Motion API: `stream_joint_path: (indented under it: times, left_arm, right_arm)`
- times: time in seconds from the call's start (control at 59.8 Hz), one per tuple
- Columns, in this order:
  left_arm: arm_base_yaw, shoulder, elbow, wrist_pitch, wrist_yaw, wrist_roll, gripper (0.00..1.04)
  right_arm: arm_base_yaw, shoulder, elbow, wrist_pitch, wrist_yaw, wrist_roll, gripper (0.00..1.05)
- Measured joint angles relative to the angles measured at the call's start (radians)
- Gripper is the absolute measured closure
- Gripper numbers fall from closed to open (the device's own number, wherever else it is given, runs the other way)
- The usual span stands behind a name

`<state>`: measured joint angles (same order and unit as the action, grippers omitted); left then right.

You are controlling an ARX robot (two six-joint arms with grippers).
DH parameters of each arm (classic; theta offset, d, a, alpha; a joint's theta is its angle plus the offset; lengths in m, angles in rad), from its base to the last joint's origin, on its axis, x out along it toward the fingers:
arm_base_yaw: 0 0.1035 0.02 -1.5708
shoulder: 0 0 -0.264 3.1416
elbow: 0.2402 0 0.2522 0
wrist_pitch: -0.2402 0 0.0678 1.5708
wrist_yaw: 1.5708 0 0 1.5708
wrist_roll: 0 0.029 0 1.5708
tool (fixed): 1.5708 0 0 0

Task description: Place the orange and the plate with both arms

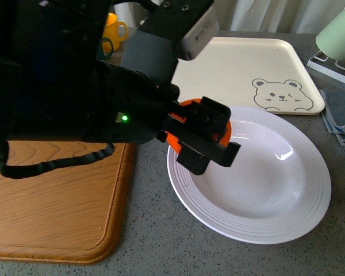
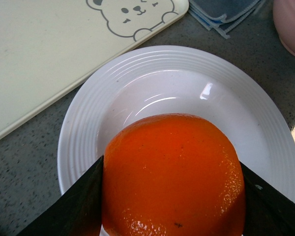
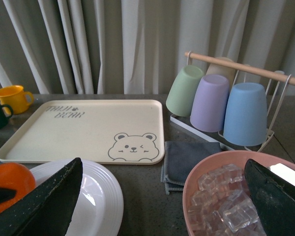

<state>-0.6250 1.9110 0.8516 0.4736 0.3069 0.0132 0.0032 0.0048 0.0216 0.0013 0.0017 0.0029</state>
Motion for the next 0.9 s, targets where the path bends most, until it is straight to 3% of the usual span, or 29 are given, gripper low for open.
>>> stream_joint_path:
  times: [0.485,0.736,0.903]
  left_arm:
    - [-0.057,0.112,0.107,-0.003,-0.063,-0.032,0.45]
    - [-0.063,0.118,0.116,-0.002,-0.072,-0.049,0.07]
    - [-0.061,0.101,0.092,0.004,-0.071,-0.063,0.09]
  right_arm:
    - [0.000,0.000,0.000,0.000,0.000,0.000,0.09]
    - [0.000,0.000,0.000,0.000,0.000,0.000,0.09]
    - [0.000,0.000,0.000,0.000,0.000,0.000,0.09]
